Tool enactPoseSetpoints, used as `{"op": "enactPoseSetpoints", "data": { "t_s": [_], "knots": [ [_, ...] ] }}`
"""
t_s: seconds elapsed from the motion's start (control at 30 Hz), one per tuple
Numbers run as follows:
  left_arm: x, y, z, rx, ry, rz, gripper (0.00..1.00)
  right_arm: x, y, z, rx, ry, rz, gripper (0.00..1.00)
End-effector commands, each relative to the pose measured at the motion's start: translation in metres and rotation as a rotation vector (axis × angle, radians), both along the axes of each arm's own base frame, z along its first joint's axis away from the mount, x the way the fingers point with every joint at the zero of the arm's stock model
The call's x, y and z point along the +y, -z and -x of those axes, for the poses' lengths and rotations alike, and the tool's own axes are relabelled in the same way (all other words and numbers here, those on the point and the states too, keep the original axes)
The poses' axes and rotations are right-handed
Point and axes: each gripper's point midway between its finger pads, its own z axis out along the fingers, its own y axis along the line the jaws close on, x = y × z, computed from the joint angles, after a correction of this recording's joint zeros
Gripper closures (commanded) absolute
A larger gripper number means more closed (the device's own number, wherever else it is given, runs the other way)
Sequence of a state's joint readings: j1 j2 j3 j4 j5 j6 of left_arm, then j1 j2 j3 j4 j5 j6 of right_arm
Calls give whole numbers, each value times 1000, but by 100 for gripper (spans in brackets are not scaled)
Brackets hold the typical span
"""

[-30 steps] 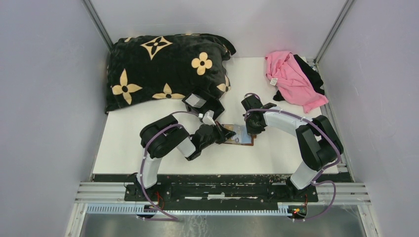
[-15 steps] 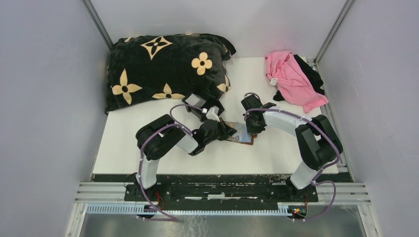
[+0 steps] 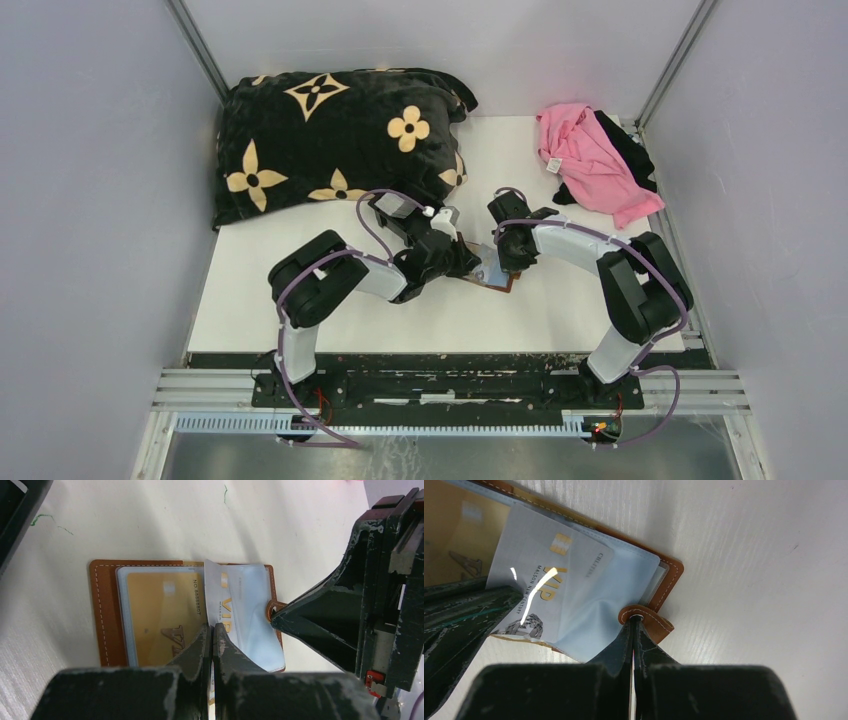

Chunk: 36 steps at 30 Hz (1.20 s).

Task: Put the credit cards into the card holder
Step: Insert the credit card into the card holder.

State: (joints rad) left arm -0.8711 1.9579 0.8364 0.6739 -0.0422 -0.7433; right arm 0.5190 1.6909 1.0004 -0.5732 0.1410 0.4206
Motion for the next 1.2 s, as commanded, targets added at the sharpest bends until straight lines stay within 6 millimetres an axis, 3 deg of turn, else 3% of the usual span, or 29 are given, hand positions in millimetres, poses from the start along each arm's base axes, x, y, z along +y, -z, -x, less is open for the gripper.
{"op": "enactPoseSetpoints", "data": {
  "t_s": [0.0, 0.4, 0.83, 1.17],
  "knots": [
    [33, 48, 15, 23, 55, -251, 97, 10, 30, 10, 72, -15, -25, 99],
    [50, 42, 1, -18, 85, -297, 97, 10, 32, 9, 80, -8, -20, 99],
    [39, 51, -1, -22, 157, -307, 97, 11, 34, 10, 86, -7, -19, 99],
    [40, 58, -2, -18, 104, -260, 97, 10, 37, 11, 92, -8, -17, 99]
  ]
}}
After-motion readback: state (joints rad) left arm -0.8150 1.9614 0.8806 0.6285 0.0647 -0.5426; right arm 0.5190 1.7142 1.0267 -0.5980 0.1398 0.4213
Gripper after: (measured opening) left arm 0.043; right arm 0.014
